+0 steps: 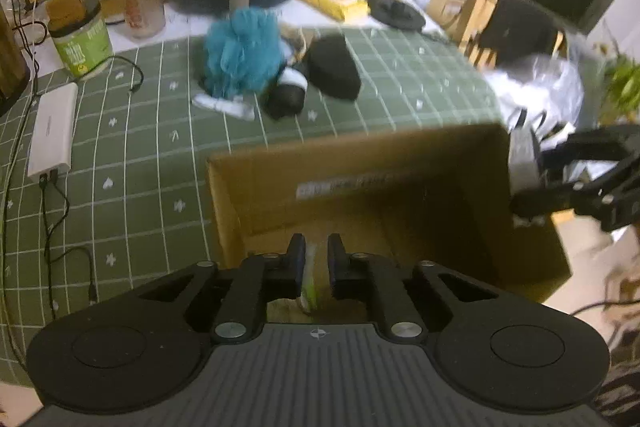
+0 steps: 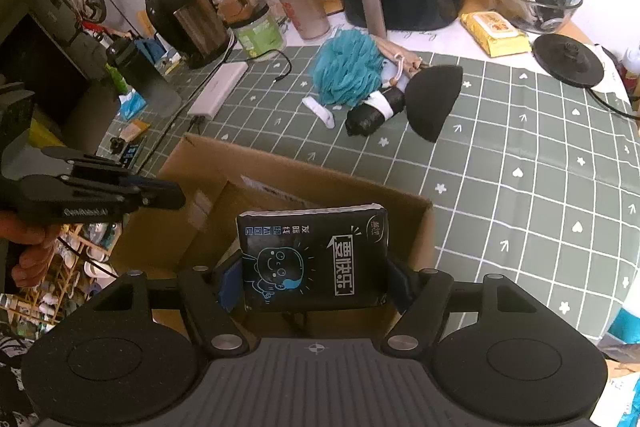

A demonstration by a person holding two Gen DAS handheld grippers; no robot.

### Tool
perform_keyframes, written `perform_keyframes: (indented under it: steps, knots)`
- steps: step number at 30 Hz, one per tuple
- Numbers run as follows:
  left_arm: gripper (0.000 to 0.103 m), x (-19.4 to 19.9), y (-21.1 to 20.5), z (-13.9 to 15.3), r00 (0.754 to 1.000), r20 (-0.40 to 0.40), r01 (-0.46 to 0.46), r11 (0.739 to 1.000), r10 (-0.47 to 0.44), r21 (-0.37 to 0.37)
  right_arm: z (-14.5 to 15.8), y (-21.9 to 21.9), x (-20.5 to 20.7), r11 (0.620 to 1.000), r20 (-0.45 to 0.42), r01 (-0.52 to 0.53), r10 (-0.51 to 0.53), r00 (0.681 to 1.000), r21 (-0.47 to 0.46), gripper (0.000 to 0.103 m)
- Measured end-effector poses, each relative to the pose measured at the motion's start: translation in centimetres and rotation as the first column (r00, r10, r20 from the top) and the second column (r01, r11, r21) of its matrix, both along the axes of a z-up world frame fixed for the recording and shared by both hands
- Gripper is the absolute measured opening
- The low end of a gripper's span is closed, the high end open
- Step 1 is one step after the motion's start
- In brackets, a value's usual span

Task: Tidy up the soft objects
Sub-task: 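Carry both items over the box and open the left tool to drop the cable, then open the right tool over the box, then move both tools toward the table items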

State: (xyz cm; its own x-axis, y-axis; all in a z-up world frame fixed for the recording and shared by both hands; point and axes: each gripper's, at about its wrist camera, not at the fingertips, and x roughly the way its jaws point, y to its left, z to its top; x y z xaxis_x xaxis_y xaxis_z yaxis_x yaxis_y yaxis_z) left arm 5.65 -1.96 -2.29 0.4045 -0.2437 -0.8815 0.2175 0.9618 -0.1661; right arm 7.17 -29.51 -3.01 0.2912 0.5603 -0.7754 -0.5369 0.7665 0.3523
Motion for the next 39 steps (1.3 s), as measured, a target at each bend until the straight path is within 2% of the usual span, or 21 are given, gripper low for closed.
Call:
perform_keyframes:
  steps: [2, 3, 8, 17, 18, 19, 21, 27, 35, 37, 39]
  knots:
    - [0.045, -0.5, -0.4, -0.2, 1.0, 0.006, 0.002, 1.0, -0.002, 0.016, -0.2, 0.1, -0.2, 1.0, -0.002, -0.006, 0.006, 1.0, -0.005, 0.072]
    - [0.046, -0.8, -0.5, -0.2, 1.0, 0.012, 0.001, 1.0, -0.001, 0.023, -0.4, 0.1, -0.4, 1.0, -0.006, -0.009, 0.009, 1.0, -0.006, 0.072]
    - [0.046, -1.5, -1.0, 0.0, 1.0, 0.019, -0.016, 0.999, 0.015, 0.035, -0.6, 0.2, -0.9, 1.0, -0.01, -0.021, 0.02, 1.0, -0.017, 0.072]
    - [0.047, -2.2, -1.0, 1.1, 0.996, 0.054, -0.071, 0.997, 0.069, 0.03, 0.8, 1.2, -0.9, 0.998, 0.033, -0.062, 0.063, 0.997, -0.025, 0.074]
    - [0.046, -2.3, -1.0, 1.2, 0.995, 0.059, -0.076, 0.997, 0.075, 0.027, 0.8, 1.4, -0.8, 0.997, 0.041, -0.066, 0.067, 0.997, -0.031, 0.078]
    - [0.047, -2.4, -1.0, 1.3, 0.995, 0.063, -0.082, 0.996, 0.08, 0.027, 0.7, 1.6, -0.8, 0.997, 0.048, -0.065, 0.067, 0.997, -0.042, 0.09]
    - [0.047, -2.5, -0.9, 1.4, 0.994, 0.068, -0.093, 0.995, 0.091, 0.029, 0.5, 1.9, -0.9, 0.995, 0.064, -0.06, 0.066, 0.996, -0.079, 0.097]
    - [0.047, -2.8, -0.7, 1.5, 0.992, 0.061, -0.111, 0.992, 0.108, 0.052, 0.1, 1.5, -1.4, 0.994, 0.077, -0.053, 0.06, 0.995, -0.096, 0.103]
    - [0.048, -3.0, -0.9, 1.1, 0.996, 0.012, -0.084, 0.99, 0.083, 0.116, 0.0, 0.6, -1.8, 0.99, 0.072, -0.032, 0.042, 0.997, -0.134, 0.103]
    - [0.05, -3.0, -1.0, 1.0, 0.997, 0.005, -0.075, 0.99, 0.075, 0.121, -0.2, 0.4, -1.9, 0.988, 0.071, -0.03, 0.041, 0.997, -0.149, 0.103]
    - [0.062, -3.0, -1.2, 1.0, 0.998, -0.004, -0.064, 0.991, 0.064, 0.114, -0.4, 0.2, -2.0, 0.988, 0.064, -0.028, 0.038, 0.997, -0.155, 0.103]
